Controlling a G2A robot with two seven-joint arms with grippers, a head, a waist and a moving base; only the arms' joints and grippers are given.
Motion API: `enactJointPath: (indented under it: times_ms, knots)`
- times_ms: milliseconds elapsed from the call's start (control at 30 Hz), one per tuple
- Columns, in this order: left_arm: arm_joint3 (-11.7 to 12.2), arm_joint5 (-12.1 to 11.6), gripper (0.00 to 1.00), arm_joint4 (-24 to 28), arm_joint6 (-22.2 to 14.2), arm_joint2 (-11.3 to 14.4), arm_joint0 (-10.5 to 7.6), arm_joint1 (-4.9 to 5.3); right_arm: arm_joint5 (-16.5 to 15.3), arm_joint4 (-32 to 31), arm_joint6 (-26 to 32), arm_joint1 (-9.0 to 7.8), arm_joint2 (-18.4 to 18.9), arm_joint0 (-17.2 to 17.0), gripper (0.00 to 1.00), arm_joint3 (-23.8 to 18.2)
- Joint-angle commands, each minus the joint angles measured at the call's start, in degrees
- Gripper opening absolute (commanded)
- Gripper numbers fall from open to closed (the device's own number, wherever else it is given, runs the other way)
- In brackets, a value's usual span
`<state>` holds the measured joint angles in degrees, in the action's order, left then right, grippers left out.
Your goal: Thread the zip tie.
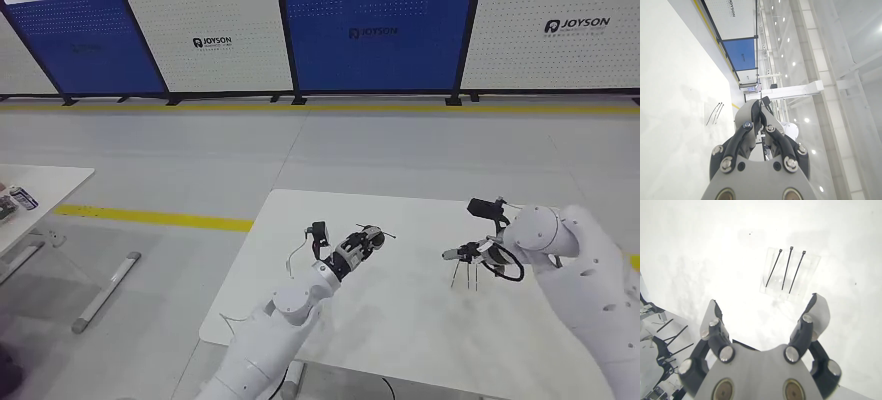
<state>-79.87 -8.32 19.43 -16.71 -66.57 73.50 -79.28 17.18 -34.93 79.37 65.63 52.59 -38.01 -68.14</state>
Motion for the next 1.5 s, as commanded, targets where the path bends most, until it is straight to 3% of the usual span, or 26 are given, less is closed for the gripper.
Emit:
enactJointPath:
  times_ms: [0,133,333,367,400,500,867,1033,1467]
  knots:
    - [0.0,0.0,0.00,0.0,0.0,0.0,0.00,0.00,0.0,0.0,0.0,0.00,0.0,0.0,1.00,0.0]
    - [0.0,0.0,0.00,0.0,0.0,0.0,0.00,0.00,-2.1,-0.6,-2.8,-0.02,-0.4,-1.5,1.00,-0.4]
    - [0.0,0.0,0.00,0.0,0.0,0.0,0.00,0.00,-1.2,0.0,-5.4,0.36,-0.5,-1.6,1.00,3.2]
    - [0.0,0.0,0.00,0.0,0.0,0.0,0.00,0.00,-1.0,0.1,-5.6,0.49,-0.6,-1.3,0.82,3.8]
    - [0.0,0.0,0.00,0.0,0.0,0.0,0.00,0.00,-0.9,0.2,-5.9,0.67,-0.9,-1.1,0.49,4.6]
    - [0.0,0.0,0.00,0.0,0.0,0.0,0.00,0.00,-1.1,0.5,-6.3,1.03,-1.4,-0.5,0.42,5.9]
    - [0.0,0.0,0.00,0.0,0.0,0.0,0.00,0.00,-0.3,-1.9,-4.1,2.09,-4.1,1.7,0.36,7.9]
    - [0.0,0.0,0.00,0.0,0.0,0.0,0.00,0.00,-0.6,-1.6,-3.0,3.33,-6.3,3.6,0.29,12.0]
    - [0.0,0.0,0.00,0.0,0.0,0.0,0.00,0.00,-1.4,0.0,-4.3,6.39,-9.7,7.2,0.24,21.4]
